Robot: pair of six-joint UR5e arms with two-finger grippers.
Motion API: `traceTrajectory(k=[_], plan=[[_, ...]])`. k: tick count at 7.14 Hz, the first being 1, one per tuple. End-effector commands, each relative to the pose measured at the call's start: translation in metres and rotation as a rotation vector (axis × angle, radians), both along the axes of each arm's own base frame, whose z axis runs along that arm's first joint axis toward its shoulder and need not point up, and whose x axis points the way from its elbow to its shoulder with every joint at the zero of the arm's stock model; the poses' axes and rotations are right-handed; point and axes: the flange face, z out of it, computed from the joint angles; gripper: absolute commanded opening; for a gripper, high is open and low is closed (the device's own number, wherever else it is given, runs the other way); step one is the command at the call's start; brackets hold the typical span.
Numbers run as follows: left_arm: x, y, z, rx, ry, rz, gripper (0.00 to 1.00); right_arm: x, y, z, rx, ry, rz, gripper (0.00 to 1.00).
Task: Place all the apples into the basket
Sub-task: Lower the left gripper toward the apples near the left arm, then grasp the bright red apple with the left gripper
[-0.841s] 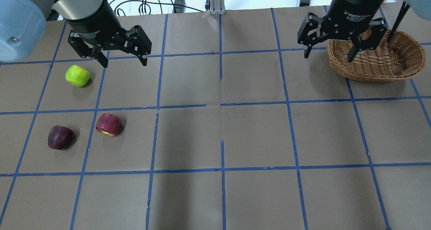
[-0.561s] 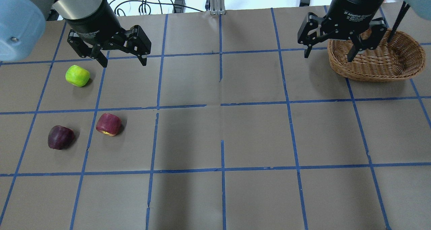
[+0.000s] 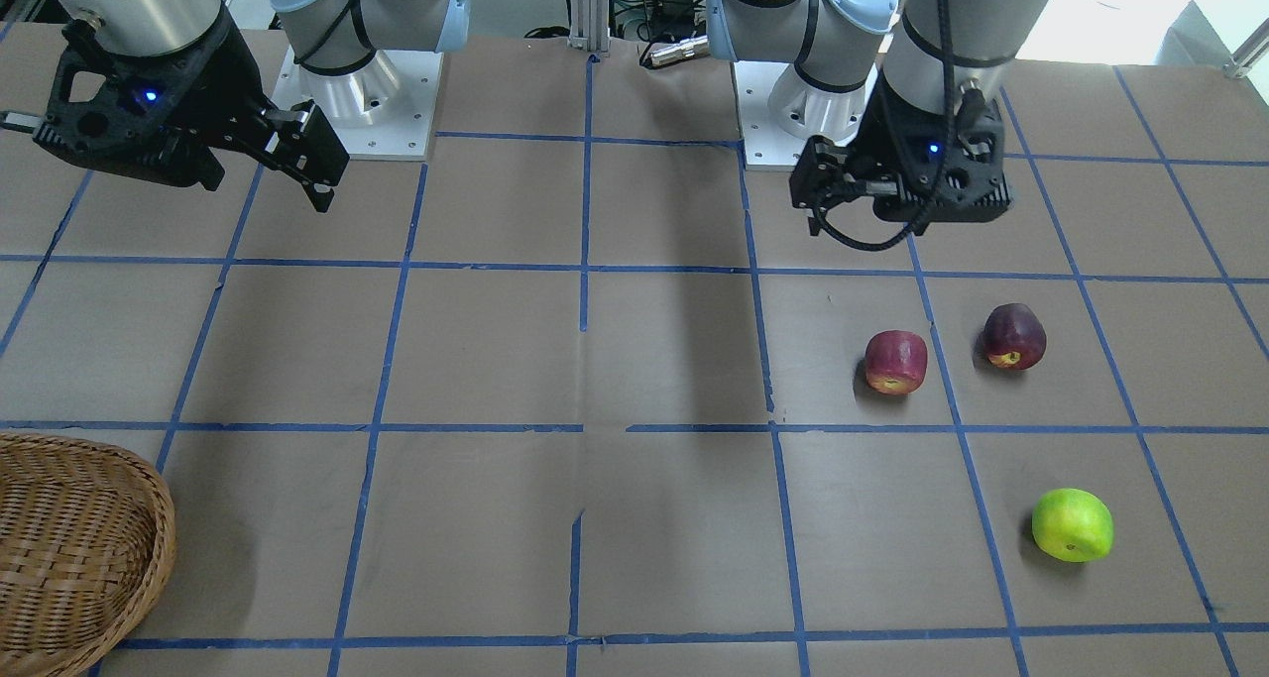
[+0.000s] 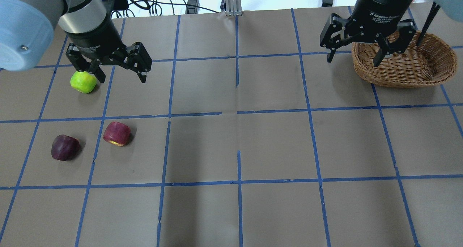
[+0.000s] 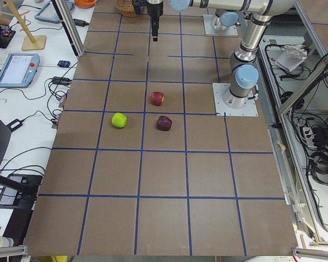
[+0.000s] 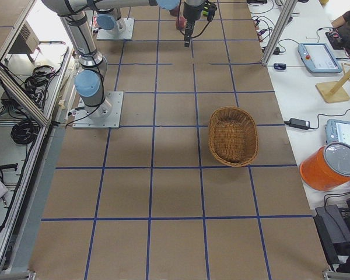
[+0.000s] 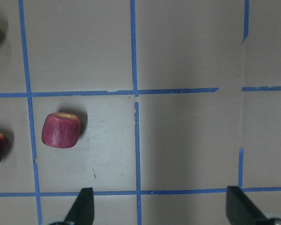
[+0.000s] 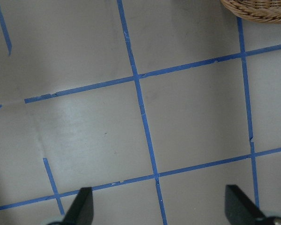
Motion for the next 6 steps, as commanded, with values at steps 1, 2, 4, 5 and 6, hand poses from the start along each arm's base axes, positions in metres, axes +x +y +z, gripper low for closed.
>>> traceTrajectory(k=[1, 2, 4, 5, 6], plan=[[0.109, 0.0, -0.106, 0.054, -0.024, -0.129, 1.0, 0.0, 0.0, 0.002, -0.004, -0.003, 0.0, 1.0], [0.129, 0.013, -0.171, 0.004, -0.023, -0.119, 1.0, 0.001, 0.0, 0.003, -0.006, -0.009, -0.003, 1.0], [0.126, 0.017, -0.237, -0.006, 0.026, -0.238, 1.0, 0.001, 0.0, -0.005, 0.011, -0.012, -0.007, 1.0], [0.122, 0.014, -0.256, 0.012, 0.083, -0.234, 1.0, 0.001, 0.0, -0.005, 0.011, -0.01, -0.007, 1.0], [0.119, 0.015, -0.271, 0.035, 0.12, -0.239, 1.0, 0.001, 0.001, -0.006, 0.016, -0.01, -0.007, 1.0]])
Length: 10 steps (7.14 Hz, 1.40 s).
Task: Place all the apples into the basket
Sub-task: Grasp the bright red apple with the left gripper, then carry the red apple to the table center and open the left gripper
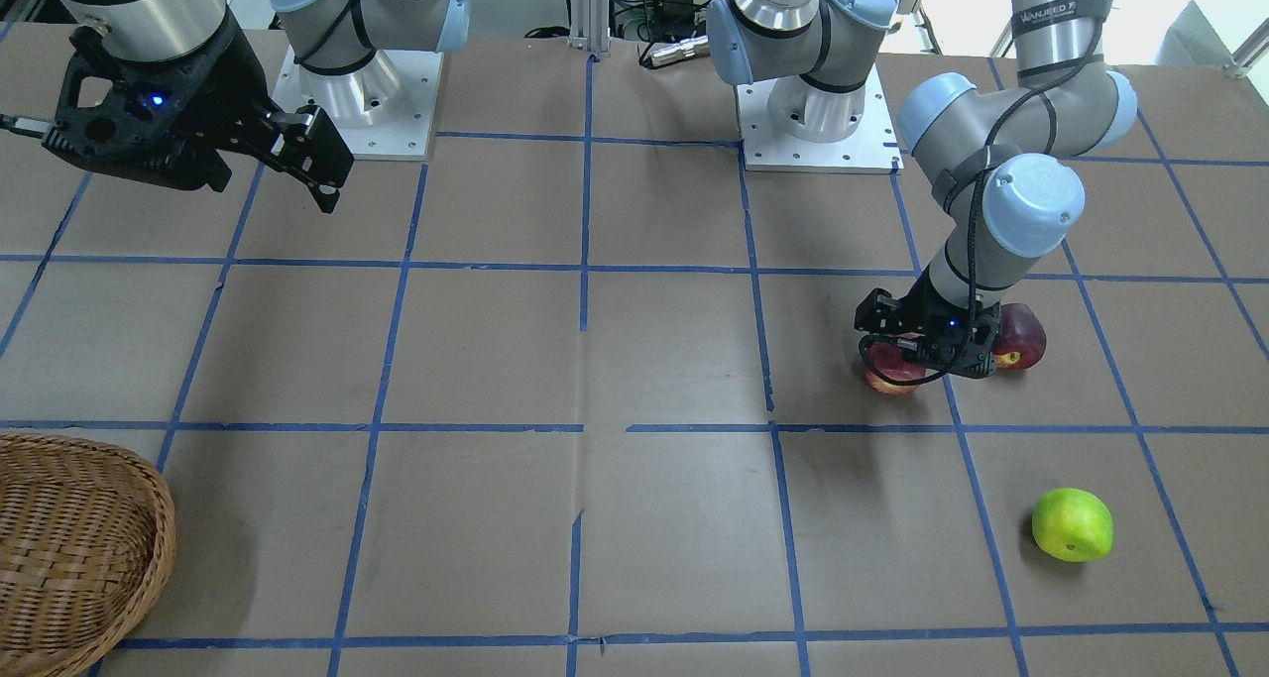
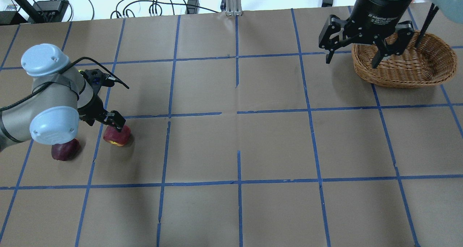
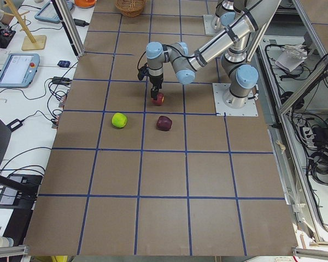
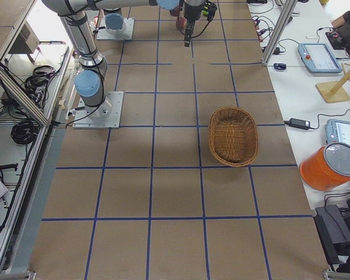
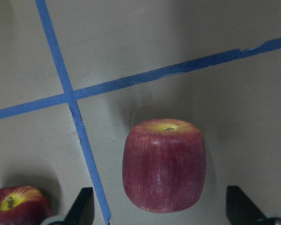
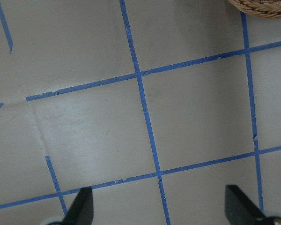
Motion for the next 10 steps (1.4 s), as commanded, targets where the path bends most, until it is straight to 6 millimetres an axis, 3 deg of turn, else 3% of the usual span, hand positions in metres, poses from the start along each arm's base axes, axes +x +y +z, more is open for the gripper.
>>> traceTrajectory(k=[1, 2, 3, 4, 5, 7, 8, 9, 10], plan=[[-0.002, -0.002, -0.032, 0.045, 0.047, -0.015, 1.0, 0.0, 0.001, 0.001, 0.0, -0.001, 0.001, 1.0], [-0.001, -0.005, -0.036, 0.05, 0.047, -0.013, 0.96, 0.0, 0.0, 0.001, -0.003, -0.001, 0.001, 1.0], [0.001, -0.013, -0.029, 0.036, 0.034, 0.031, 0.48, 0.0, 0.0, 0.002, -0.006, 0.0, 0.004, 1.0], [-0.003, -0.022, -0.015, 0.006, 0.029, 0.11, 0.33, 0.0, -0.001, 0.002, -0.006, 0.002, 0.003, 1.0], [-0.024, -0.038, 0.004, 0.016, 0.03, 0.221, 0.33, 0.0, 0.0, 0.005, -0.011, 0.0, 0.003, 1.0], [-0.156, -0.074, 0.049, -0.006, 0.107, 0.354, 0.33, 0.0, -0.001, 0.006, -0.014, 0.0, 0.0, 1.0], [-0.212, -0.076, 0.041, 0.004, 0.119, 0.413, 0.29, 0.0, 0.0, -0.001, 0.004, 0.001, 0.006, 1.0], [-0.283, -0.063, 0.022, 0.042, 0.174, 0.435, 0.27, 0.0, 0.0, 0.001, -0.003, 0.003, 0.003, 1.0], [-0.332, -0.054, -0.001, 0.006, 0.219, 0.547, 0.27, -0.003, -0.002, 0.0, -0.005, 0.018, 0.002, 1.0]])
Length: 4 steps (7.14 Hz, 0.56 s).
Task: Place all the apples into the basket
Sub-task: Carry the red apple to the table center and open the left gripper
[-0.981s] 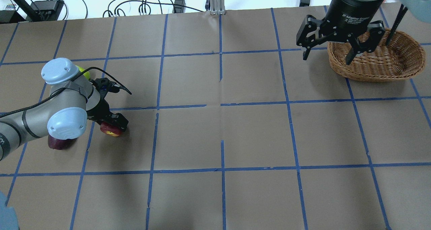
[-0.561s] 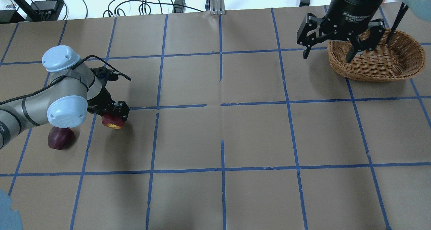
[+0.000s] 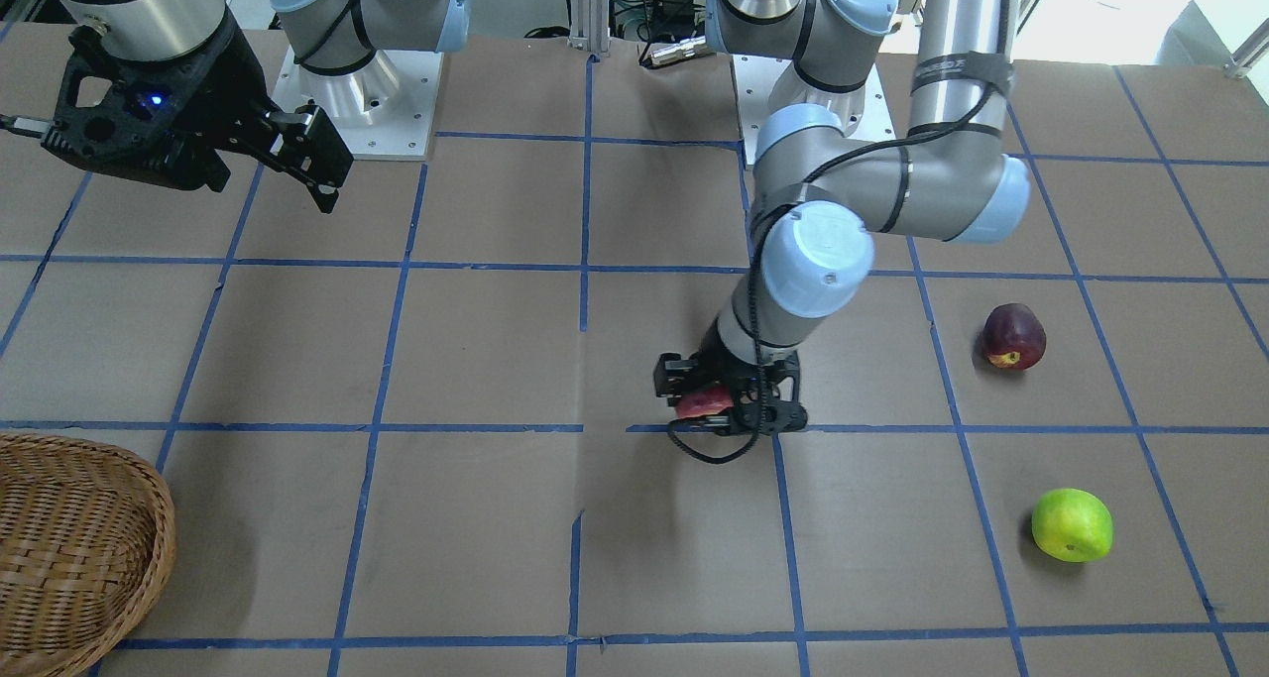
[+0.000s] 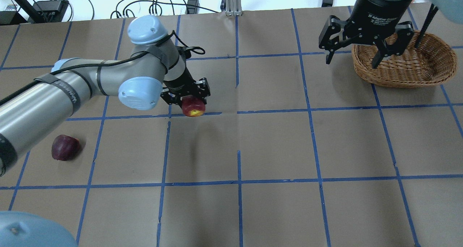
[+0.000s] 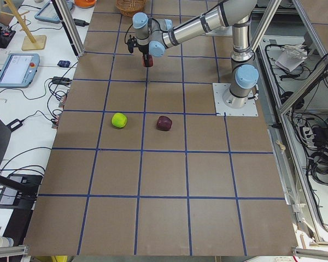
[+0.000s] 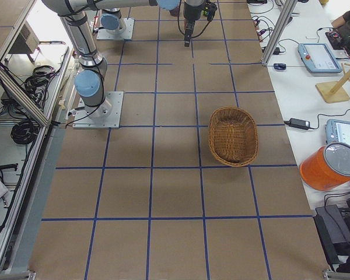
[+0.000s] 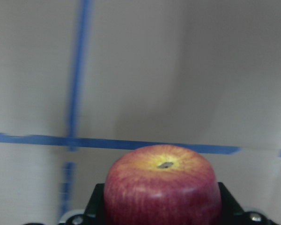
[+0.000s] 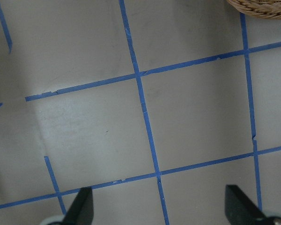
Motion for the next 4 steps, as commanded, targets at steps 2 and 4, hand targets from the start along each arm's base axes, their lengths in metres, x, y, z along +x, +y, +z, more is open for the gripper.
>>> traceTrajectory(k=[2, 4], plan=[[-0.09, 0.012, -0.061, -0.003, 0.066, 0.131, 0.45, -0.012, -0.014, -0.017, 0.029, 0.014, -0.023, 1.0], [-0.086, 0.007, -0.031, -0.031, 0.085, 0.201, 1.0, -0.033, -0.039, -0.031, -0.006, 0.002, -0.058, 1.0]])
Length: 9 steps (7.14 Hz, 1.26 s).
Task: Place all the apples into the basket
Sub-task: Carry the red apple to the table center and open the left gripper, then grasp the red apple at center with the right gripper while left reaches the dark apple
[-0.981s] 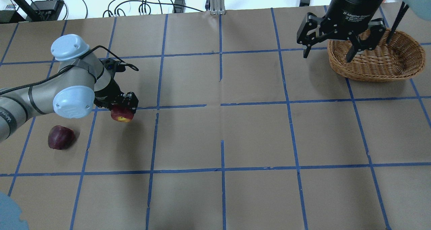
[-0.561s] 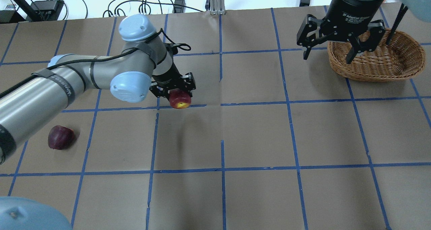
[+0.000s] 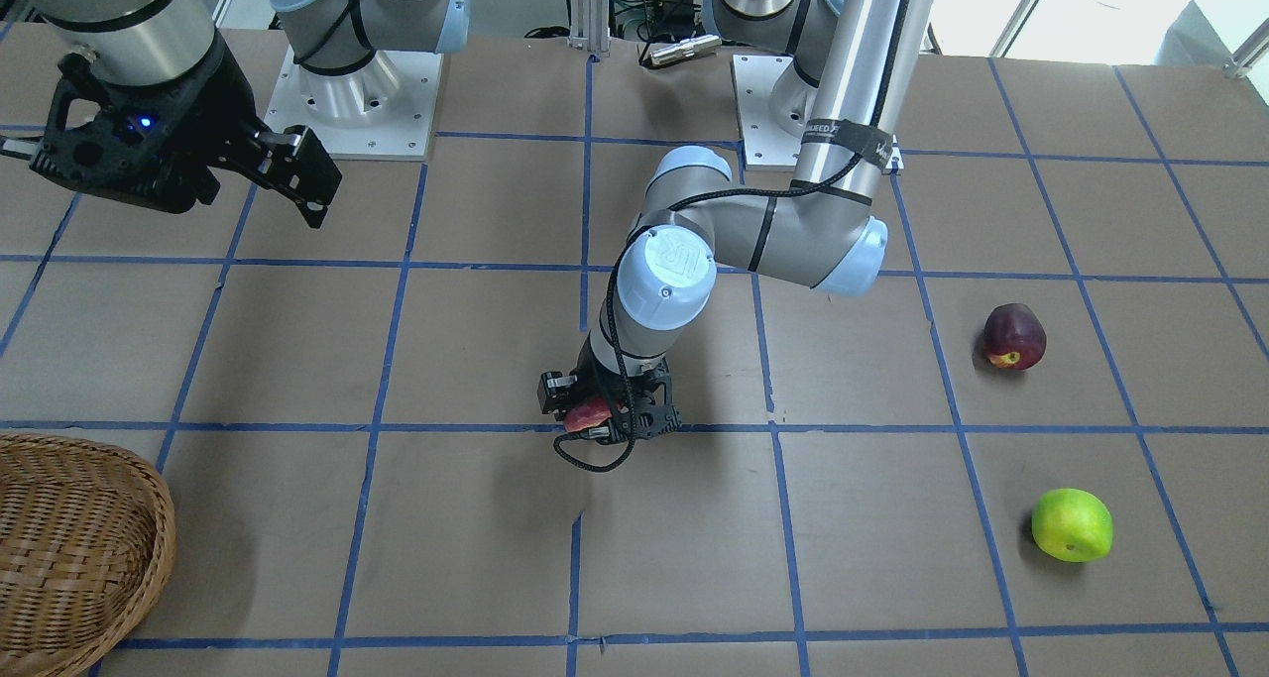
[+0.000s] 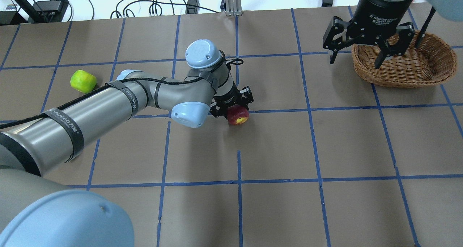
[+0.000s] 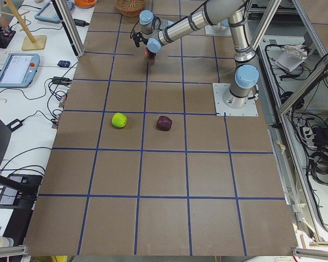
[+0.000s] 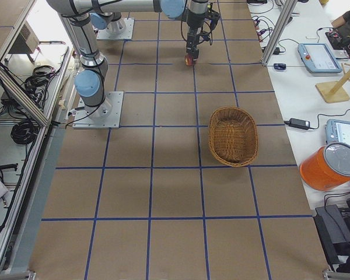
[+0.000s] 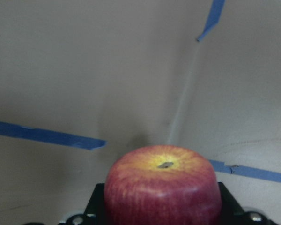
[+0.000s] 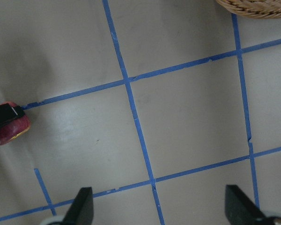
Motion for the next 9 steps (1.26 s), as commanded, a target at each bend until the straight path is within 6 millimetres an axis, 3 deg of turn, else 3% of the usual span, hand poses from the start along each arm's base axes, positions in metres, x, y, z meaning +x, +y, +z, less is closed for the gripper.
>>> traceTrajectory(k=[1, 2, 3, 4, 5, 6, 7, 8, 9], plan=[[0.024, -0.017, 0.041, -0.035, 0.013, 0.07, 1.0, -0.013, -0.026, -0.026, 0.007, -0.01, -0.016, 1.0], [0.054, -0.03, 0.072, -0.028, 0.009, 0.118, 1.0, -0.006, -0.029, -0.032, 0.014, -0.016, 0.0, 1.0], [0.093, -0.035, 0.102, 0.005, -0.01, 0.084, 1.0, 0.017, -0.029, -0.039, 0.023, -0.063, 0.09, 1.0], [0.146, -0.035, 0.125, 0.03, -0.033, -0.01, 1.0, 0.055, -0.04, -0.055, -0.014, -0.075, 0.162, 1.0], [0.204, -0.034, 0.139, 0.047, -0.073, -0.12, 1.0, 0.108, -0.051, -0.084, -0.041, -0.075, 0.249, 1.0], [0.248, -0.029, 0.142, 0.063, -0.148, -0.257, 1.0, 0.157, -0.055, -0.119, -0.043, -0.076, 0.321, 1.0], [0.289, -0.021, 0.138, 0.12, -0.238, -0.384, 1.0, 0.189, -0.058, -0.15, -0.047, -0.077, 0.363, 1.0], [0.344, -0.007, 0.122, 0.175, -0.196, -0.454, 1.0, 0.218, -0.051, -0.177, -0.007, -0.076, 0.403, 1.0], [0.415, 0.006, 0.104, 0.185, -0.166, -0.48, 1.0, 0.243, -0.041, -0.198, 0.028, -0.072, 0.443, 1.0]])
